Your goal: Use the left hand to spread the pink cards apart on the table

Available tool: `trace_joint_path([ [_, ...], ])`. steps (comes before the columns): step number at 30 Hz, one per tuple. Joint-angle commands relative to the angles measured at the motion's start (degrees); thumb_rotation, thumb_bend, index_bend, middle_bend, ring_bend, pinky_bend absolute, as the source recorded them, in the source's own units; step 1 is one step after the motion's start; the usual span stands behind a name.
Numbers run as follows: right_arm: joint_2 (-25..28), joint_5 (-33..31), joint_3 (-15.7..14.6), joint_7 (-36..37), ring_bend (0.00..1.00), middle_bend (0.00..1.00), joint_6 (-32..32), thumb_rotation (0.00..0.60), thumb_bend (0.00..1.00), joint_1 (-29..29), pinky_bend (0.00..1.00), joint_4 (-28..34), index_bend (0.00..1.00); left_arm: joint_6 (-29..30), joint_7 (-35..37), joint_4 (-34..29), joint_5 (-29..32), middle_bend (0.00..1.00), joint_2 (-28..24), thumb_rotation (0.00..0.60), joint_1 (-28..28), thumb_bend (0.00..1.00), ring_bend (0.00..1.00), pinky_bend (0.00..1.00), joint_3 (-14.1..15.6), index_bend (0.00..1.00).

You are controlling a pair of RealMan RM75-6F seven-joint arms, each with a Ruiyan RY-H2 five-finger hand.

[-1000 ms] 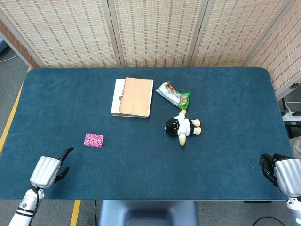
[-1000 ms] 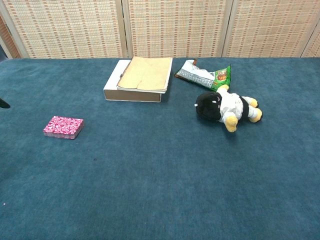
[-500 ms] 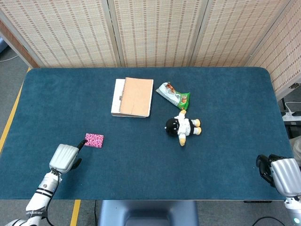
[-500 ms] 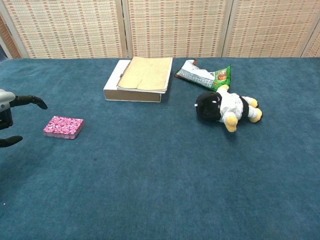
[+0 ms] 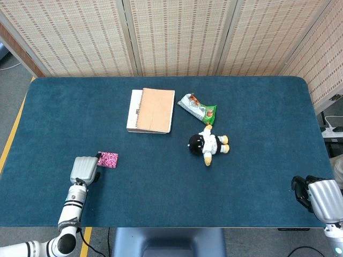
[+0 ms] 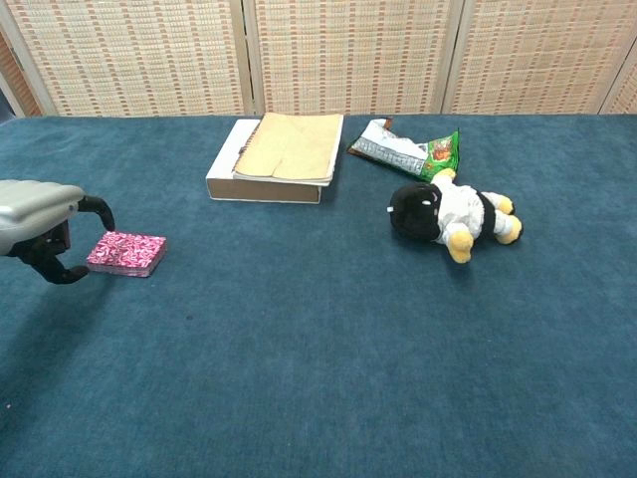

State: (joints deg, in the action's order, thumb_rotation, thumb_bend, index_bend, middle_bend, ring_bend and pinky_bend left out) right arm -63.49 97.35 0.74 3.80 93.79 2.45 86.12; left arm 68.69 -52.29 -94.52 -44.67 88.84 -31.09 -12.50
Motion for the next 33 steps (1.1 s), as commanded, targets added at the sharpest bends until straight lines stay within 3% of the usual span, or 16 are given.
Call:
trace_joint_path([
  [1, 0.0, 0.01, -0.01, -0.04, 0.73, 0.86, -0.07, 0.6, 0.42, 0.04, 0.87, 0.01, 0.98, 2.41, -0.63, 1.89, 1.5, 1.0, 2.73, 0.6, -1.3, 0.35, 1.0, 1.0, -0.59, 0.24],
  [19, 0.26, -0.09, -0.09, 0.19, 0.73, 0.86, -0.31, 0.6, 0.42, 0.09, 0.87, 0.17, 0.98, 3.56, -3.66, 7.39, 9.06, 1.0, 8.87, 0.6, -5.91, 0.35, 1.0, 1.0, -2.15, 0.2],
  [33, 0.39, -0.25, -0.05, 0.35, 0.73, 0.86, -0.46, 0.6, 0.42, 0.16, 0.87, 0.31, 0.98, 3.2, -2.01, 12.23, 10.12, 1.0, 12.17, 0.6, -7.84, 0.35, 1.0, 1.0, -2.13, 0.2],
])
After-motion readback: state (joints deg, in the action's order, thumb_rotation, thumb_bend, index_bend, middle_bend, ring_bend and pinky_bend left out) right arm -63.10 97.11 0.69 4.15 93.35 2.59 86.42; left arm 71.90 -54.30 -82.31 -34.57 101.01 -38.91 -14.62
